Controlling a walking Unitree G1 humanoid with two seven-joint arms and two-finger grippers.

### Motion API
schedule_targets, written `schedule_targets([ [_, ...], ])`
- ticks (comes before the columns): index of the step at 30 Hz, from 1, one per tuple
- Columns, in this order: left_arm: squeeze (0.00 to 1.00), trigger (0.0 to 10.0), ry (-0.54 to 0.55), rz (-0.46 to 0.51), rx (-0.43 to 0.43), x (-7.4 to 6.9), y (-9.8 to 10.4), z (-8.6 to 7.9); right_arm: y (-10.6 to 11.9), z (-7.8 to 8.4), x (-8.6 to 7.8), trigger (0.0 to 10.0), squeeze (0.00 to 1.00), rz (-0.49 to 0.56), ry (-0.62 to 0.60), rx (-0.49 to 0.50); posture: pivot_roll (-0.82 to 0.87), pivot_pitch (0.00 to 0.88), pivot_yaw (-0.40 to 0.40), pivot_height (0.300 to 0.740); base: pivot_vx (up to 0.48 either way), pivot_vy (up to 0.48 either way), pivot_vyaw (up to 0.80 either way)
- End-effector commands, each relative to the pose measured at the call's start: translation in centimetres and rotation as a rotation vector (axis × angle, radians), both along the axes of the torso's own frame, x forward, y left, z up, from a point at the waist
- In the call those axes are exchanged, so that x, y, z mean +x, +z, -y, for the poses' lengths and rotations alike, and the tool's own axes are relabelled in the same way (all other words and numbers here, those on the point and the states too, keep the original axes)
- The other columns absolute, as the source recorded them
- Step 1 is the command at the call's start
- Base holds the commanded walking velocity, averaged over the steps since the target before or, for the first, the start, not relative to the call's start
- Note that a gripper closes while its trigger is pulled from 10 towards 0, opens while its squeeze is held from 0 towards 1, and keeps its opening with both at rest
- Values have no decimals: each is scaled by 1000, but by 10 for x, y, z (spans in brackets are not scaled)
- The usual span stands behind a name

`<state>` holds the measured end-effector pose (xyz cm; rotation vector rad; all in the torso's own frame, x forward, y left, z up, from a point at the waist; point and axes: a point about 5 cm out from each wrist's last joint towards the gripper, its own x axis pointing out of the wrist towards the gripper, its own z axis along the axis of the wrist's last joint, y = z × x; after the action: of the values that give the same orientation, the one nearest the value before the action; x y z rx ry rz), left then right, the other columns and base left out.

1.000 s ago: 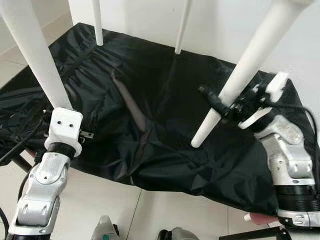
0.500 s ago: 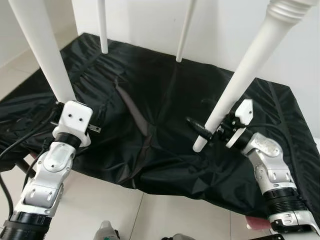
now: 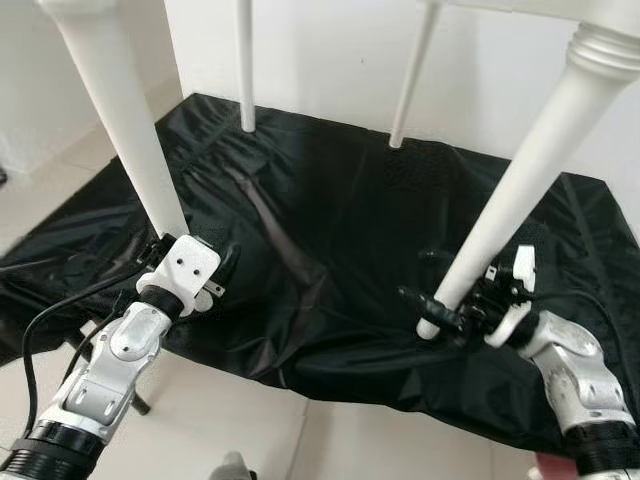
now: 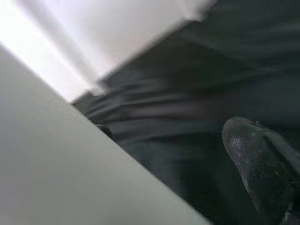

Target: Building children table

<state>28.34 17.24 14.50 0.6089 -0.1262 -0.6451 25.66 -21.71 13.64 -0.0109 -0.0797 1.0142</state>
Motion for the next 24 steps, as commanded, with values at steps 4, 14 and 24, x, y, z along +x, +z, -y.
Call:
schedule_targets([
  [4, 0, 10000, -154, -38, -1, 0, -4, 19, -7, 1, 10, 10000, 0, 48, -145, 20, -53, 0, 56, 740, 0, 0, 0],
  [14, 0, 10000, -136, -58, -47, -3, -10, 13, 20, 2, 24, 10000, 0, 217, -382, 236, -41, 0, 46, 740, 0, 0, 0],
  [24, 0, 10000, -171, -86, -51, -4, -17, 12, 17, 1, 13, 10000, 0, 206, -309, 224, -60, 0, 61, 740, 0, 0, 0],
])
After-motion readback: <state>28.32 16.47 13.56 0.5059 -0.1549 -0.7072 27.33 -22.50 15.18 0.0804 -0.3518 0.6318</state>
